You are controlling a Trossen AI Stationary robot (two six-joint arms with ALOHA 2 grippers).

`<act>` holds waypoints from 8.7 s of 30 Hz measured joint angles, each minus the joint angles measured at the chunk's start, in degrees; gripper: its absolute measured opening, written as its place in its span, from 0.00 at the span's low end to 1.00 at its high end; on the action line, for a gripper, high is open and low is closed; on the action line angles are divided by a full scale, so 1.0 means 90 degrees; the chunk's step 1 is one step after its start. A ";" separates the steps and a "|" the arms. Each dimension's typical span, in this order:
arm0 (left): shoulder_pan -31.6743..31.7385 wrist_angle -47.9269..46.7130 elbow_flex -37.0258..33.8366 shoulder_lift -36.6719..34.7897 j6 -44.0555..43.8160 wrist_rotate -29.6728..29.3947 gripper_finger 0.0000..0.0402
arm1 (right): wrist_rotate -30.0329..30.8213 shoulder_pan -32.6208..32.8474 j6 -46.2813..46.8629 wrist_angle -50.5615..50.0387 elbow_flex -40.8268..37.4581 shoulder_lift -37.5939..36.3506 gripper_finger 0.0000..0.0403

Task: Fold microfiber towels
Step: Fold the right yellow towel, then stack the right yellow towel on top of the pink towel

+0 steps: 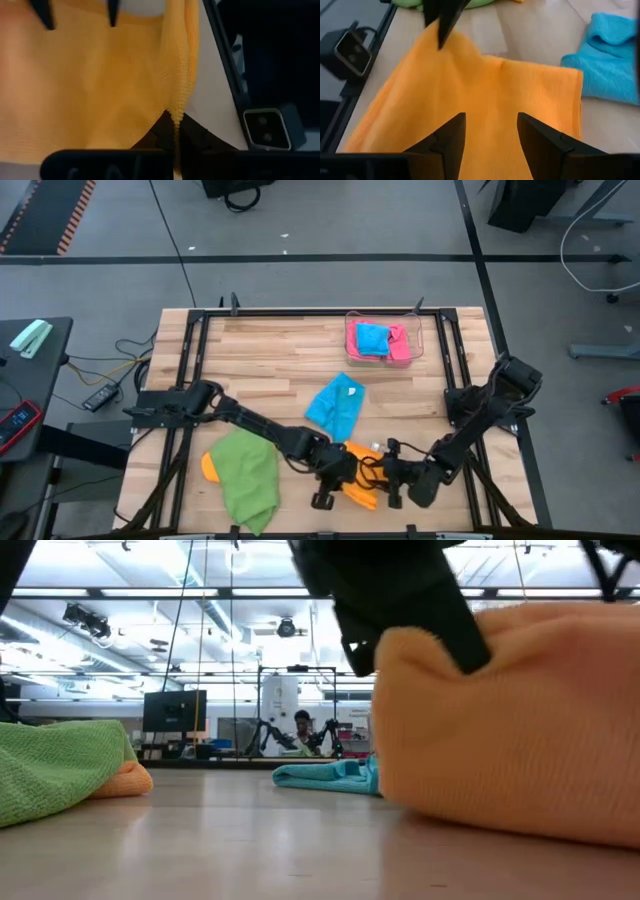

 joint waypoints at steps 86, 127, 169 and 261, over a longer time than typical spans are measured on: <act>-0.0137 0.0228 0.0391 0.0784 0.3126 -0.3032 0.57 | -0.0715 0.0099 0.1539 -0.2875 -0.0236 -0.0307 0.15; 0.0834 -0.0355 0.0415 0.0857 0.2166 -0.1609 0.34 | -0.0008 0.0546 -0.3865 -0.5102 0.2504 0.1464 0.68; 0.0371 -0.0495 0.0379 0.0127 0.2278 -0.2111 0.41 | -0.0704 -0.0091 -0.2604 -0.5380 0.2450 0.0627 0.03; 0.3866 0.1567 0.1650 -0.0187 0.4920 -0.1755 0.09 | 0.3042 0.0170 0.2960 -1.0267 0.2477 -0.2564 0.47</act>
